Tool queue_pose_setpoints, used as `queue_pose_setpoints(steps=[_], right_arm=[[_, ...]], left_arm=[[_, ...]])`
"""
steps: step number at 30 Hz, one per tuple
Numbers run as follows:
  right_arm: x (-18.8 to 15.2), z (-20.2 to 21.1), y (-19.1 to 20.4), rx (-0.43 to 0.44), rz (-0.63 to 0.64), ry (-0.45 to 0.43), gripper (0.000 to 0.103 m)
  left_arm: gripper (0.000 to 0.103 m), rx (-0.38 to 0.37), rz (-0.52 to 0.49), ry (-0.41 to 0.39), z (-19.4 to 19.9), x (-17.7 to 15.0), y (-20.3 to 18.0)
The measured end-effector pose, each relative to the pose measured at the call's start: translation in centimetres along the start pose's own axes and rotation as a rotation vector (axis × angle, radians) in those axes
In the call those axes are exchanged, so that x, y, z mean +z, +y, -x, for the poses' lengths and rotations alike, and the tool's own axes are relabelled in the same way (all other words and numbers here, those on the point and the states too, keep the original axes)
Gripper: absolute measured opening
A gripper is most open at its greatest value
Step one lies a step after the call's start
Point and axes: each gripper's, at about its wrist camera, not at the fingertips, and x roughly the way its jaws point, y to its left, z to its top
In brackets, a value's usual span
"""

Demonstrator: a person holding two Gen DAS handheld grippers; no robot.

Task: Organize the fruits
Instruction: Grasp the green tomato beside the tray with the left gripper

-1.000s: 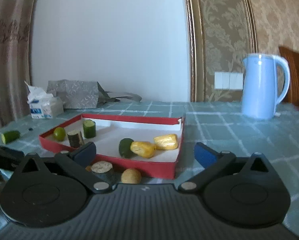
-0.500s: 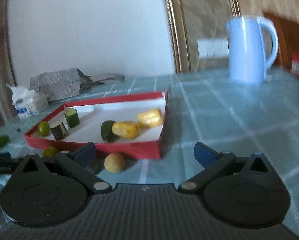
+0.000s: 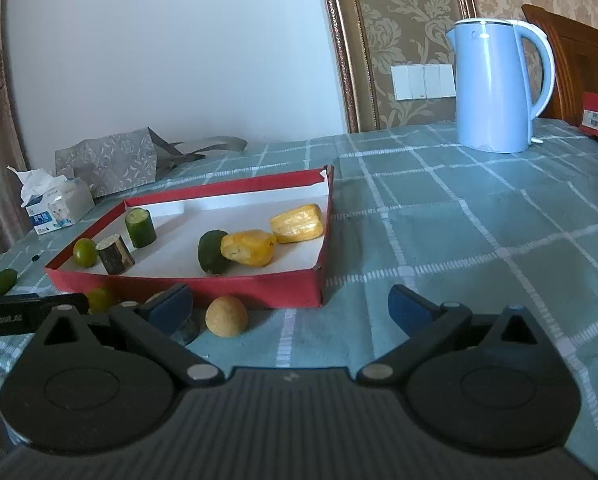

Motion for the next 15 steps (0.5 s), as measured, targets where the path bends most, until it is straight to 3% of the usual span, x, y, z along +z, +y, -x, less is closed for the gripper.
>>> queue_pose_setpoints(steps=[10, 15], right_arm=[[0.0, 0.0, 0.7, -0.043, 0.059, -0.027, 0.103], [-0.1, 0.5, 1.4, -0.070, 0.116, -0.066, 0.103]], left_arm=[[0.091, 0.066, -0.095, 0.049, -2.4, 0.4, -2.2], [0.066, 0.027, -0.103, 0.064, -2.6, 0.2, -2.4]])
